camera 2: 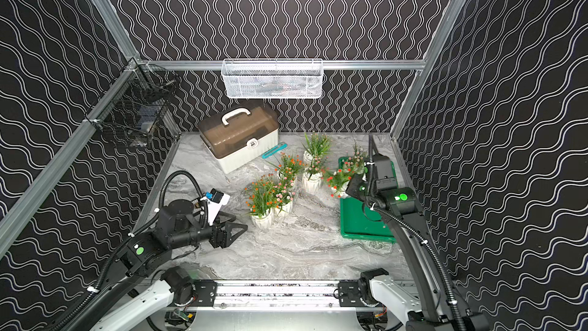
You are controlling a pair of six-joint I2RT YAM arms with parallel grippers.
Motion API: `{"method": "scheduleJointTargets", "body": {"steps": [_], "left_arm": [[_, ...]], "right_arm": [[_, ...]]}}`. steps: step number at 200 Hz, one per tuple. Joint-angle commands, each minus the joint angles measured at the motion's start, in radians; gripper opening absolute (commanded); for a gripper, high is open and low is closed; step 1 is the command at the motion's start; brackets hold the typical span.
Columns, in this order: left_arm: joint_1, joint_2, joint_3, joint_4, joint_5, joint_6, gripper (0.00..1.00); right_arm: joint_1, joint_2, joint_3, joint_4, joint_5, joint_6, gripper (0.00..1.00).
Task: Put the potted gypsophila into the storage box
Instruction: Pick up the baby's breath potted plant from the center of the board, then place the baby's breath potted plant at the storage box.
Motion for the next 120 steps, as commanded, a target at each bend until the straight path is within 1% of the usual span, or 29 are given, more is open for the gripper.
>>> {"method": "scheduleJointTargets", "body": {"steps": [1,17,39,46,77,96,120], "left_arm": [[0.001,-0.013,-0.008,0.046,0.024,0.023,0.78],[0.001,-0.046,-0.025,0.069,0.023,0.029,0.78],[0.0,-0.118,-0.058,0.119,0.027,0.037,0.78],[0.001,-0.143,-0.069,0.133,0.023,0.041,0.79],[0.001,-0.225,-0.101,0.167,-0.007,0.058,0.81],[0.0,-0.235,-0.104,0.169,-0.01,0.062,0.82],[0.001,-0.207,-0.096,0.16,0.004,0.066,0.81]], "right_arm": [[-0.067,-0.002,0.008,0.036,-0.039,-0.021,0.0],[-0.132,0.008,-0.003,0.052,-0.064,-0.027,0.0],[-0.247,0.025,-0.023,0.091,-0.139,-0.026,0.0],[-0.285,0.029,-0.053,0.108,-0.156,-0.026,0.0],[-0.43,0.076,-0.086,0.163,-0.222,-0.03,0.0],[-0.51,0.112,-0.101,0.201,-0.277,-0.021,0.0],[-0.562,0.158,-0.106,0.235,-0.285,-0.012,0.0]]}}
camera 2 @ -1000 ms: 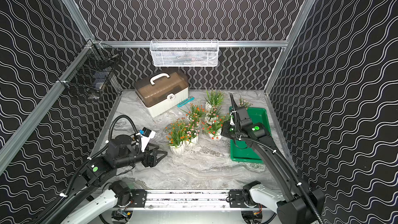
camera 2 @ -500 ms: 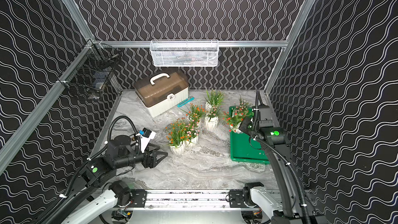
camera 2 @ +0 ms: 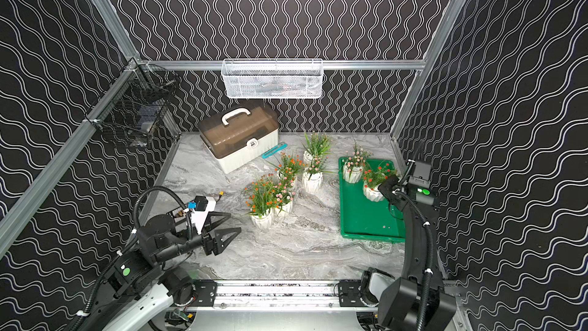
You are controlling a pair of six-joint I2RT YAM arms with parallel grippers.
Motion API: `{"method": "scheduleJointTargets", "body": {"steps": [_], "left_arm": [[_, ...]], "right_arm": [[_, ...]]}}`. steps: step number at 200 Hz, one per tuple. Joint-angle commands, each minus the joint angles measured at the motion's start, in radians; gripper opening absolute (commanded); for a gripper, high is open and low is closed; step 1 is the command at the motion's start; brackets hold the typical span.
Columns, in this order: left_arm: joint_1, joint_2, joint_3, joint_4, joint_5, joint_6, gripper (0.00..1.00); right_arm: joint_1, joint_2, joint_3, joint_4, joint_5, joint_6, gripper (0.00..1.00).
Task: Put the potted gypsophila into the storage box
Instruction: Place the baby's breath potted plant at the storage box.
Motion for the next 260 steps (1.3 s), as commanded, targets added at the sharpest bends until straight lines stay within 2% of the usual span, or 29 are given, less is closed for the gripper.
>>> {"method": "scheduleJointTargets", "body": {"steps": [1,44,86,167,260], "left_arm": [[0.0,0.019,0.007,0.034,0.008,0.024,0.81],[-0.001,0.013,-0.002,0.045,-0.003,0.024,0.81],[0.001,-0.026,-0.019,0.064,-0.031,0.024,0.82],[0.002,0.009,-0.008,0.046,-0.03,0.028,0.82],[0.004,0.034,-0.002,0.034,-0.034,0.032,0.82]], "right_arm": [[-0.037,0.031,0.001,0.108,-0.063,0.015,0.0],[-0.094,0.134,0.006,0.208,-0.081,0.066,0.0],[-0.099,0.251,0.048,0.281,-0.106,0.113,0.0],[-0.092,0.431,0.124,0.341,-0.121,0.132,0.0],[-0.029,0.598,0.199,0.365,-0.115,0.136,0.0]]}}
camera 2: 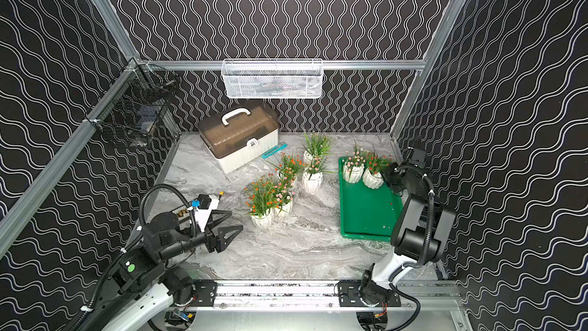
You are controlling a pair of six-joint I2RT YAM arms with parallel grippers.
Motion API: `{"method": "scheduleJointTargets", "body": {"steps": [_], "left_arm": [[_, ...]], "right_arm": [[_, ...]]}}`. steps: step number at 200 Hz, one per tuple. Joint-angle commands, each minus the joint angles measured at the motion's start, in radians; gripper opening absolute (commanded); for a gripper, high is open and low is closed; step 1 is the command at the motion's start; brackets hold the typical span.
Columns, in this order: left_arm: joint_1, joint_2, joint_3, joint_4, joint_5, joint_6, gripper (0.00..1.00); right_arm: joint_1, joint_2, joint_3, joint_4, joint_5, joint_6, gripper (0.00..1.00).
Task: Put the potted gypsophila into the storage box
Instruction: Place the baby's breath potted plant at the storage box.
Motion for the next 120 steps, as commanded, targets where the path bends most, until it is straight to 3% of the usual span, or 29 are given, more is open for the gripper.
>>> {"method": "scheduleJointTargets", "body": {"steps": [1,99,120], "left_arm": [[0.002,0.002,0.01,0.017,-0.003,0.012,0.82],[0.006,0.006,0.012,0.013,-0.009,0.013,0.82],[0.006,0.006,0.013,0.011,-0.01,0.013,0.83]], "right_arm": [[0.006,0.03,0.03,0.058,-0.003,0.015,0.0],[0.037,0.115,0.12,0.035,0.032,0.014,0.0],[0.042,0.13,0.132,0.026,0.034,0.013,0.06]]}}
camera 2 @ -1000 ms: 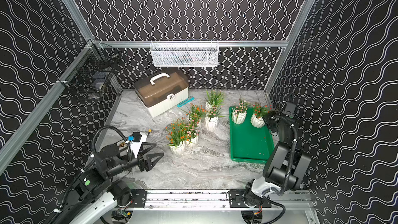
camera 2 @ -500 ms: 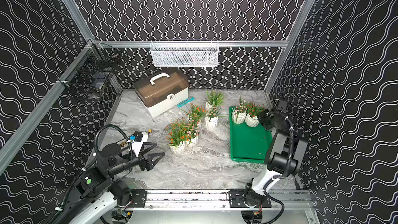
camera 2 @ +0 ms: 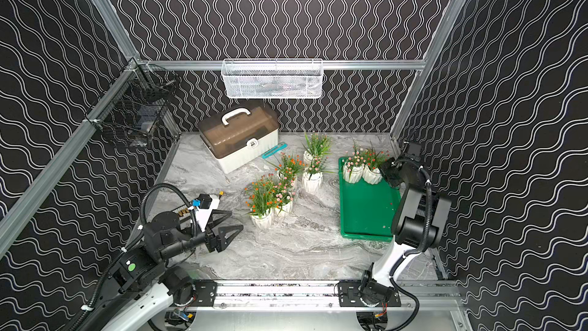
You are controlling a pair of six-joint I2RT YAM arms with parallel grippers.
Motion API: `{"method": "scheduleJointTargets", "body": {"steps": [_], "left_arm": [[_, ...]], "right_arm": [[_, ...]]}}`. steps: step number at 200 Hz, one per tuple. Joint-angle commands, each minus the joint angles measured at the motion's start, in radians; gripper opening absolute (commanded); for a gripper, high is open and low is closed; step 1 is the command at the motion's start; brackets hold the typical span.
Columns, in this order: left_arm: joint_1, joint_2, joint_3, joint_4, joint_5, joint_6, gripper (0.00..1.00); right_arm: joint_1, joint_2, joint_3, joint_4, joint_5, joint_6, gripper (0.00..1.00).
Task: Put the potted gypsophila into the storage box
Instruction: Place the baby's breath potted plant at the storage box.
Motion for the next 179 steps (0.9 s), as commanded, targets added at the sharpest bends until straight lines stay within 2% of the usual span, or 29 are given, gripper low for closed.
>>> {"method": "scheduleJointTargets", "body": {"steps": [1,50,77,100,150,179], "left_arm": [[0.002,-0.001,0.008,0.019,-0.007,0.01,0.83],[0.003,0.005,0.013,0.013,-0.005,0.01,0.83],[0.003,-0.001,0.012,0.013,-0.008,0.01,0.83],[0.003,-0.006,0.011,0.013,-0.01,0.01,0.83],[0.003,-0.005,0.013,0.011,-0.007,0.008,0.83],[0.003,0.0,0.014,0.011,0.0,0.007,0.83]], "right_arm": [[0.005,0.013,0.019,0.02,-0.004,0.006,0.06],[0.005,0.018,0.013,0.023,-0.009,0.003,0.16],[0.005,0.013,0.018,0.015,-0.024,0.001,0.26],[0.004,-0.019,0.012,-0.002,-0.021,0.002,0.29],[0.004,-0.249,-0.109,-0.011,0.021,-0.004,0.32],[0.003,-0.399,-0.156,-0.039,-0.012,-0.023,0.35]]}}
